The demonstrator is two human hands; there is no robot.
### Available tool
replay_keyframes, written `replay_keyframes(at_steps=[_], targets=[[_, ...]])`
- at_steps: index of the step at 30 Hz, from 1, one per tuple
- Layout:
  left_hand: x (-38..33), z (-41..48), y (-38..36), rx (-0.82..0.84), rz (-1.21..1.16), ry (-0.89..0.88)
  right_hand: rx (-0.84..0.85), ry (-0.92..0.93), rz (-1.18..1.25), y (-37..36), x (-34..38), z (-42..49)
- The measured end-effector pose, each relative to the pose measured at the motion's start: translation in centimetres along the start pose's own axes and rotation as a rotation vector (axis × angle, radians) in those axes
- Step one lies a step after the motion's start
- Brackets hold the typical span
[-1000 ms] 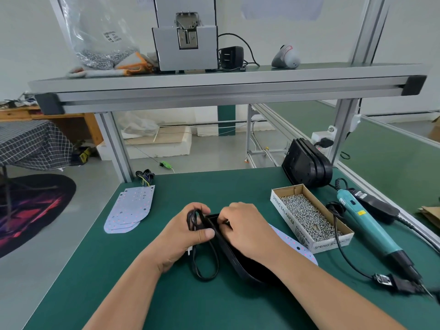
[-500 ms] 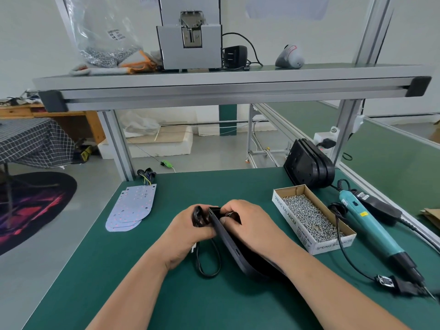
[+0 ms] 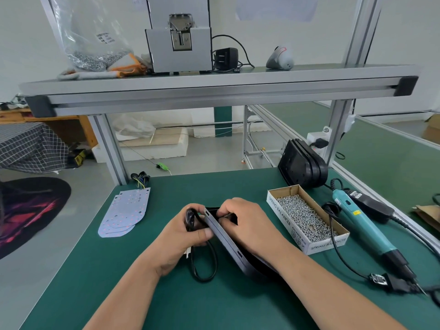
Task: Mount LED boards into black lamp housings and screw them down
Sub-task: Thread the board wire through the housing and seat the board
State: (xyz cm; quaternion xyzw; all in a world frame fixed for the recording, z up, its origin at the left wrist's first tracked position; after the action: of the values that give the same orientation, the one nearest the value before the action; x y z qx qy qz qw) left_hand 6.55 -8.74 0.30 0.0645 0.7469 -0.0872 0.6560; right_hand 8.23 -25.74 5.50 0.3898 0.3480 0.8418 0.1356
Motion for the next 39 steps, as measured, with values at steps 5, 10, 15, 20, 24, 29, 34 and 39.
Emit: replay_keyframes(at_steps=[5,10,15,20,24,29,34,39], targets=[[0.2,0.3,0.2,-0.009,-0.013,-0.031,0.033,0.088,-0.167,-0.2,0.9,0.5],[0.3,0.2,0.3,0.003,-0.030,-0.040,0.055,0.098,-0.272,-0.3,0.9,0.5],[0.4,0.3,0.2,0.023,-0.039,-0.030,0.075,0.043,-0.233,-0.6,0.2,0.5],[0.4,0.3,0.1,0.032,-0.026,-0.028,0.133,0.028,-0.220,-0.6,-0.2,0.5],[0.4,0.5,0.1,-0.006,0.012,-0.039,0.240,0.108,-0.303,-0.7,0.4,0.5],[0.5,0.7,0.3,-0.030,-0.031,-0.034,0.233,0.040,-0.192,-0.1,-0.4,-0.3],[0.2,0.5,0.1,-0.023,-0.023,-0.047,0.069,-0.016,-0.173,0.4,-0.5,0.0],[0.1,0.3,0.1,-0.046,-0.039,-0.061,0.073,-0.021,-0.142,-0.3,-0.3,0.3]])
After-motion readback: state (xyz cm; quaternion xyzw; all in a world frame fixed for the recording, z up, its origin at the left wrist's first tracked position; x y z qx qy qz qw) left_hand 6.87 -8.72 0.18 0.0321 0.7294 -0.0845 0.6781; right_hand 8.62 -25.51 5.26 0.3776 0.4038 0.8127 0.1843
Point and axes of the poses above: each hand's wrist, its own z-axis towards the middle knuckle, its own y-axis out of the back of the hand, x = y × z, the point moved 7 cm from there along z, towards the middle knuckle, and after that the axes turned 9 degrees about y, right-handed, at the moved point
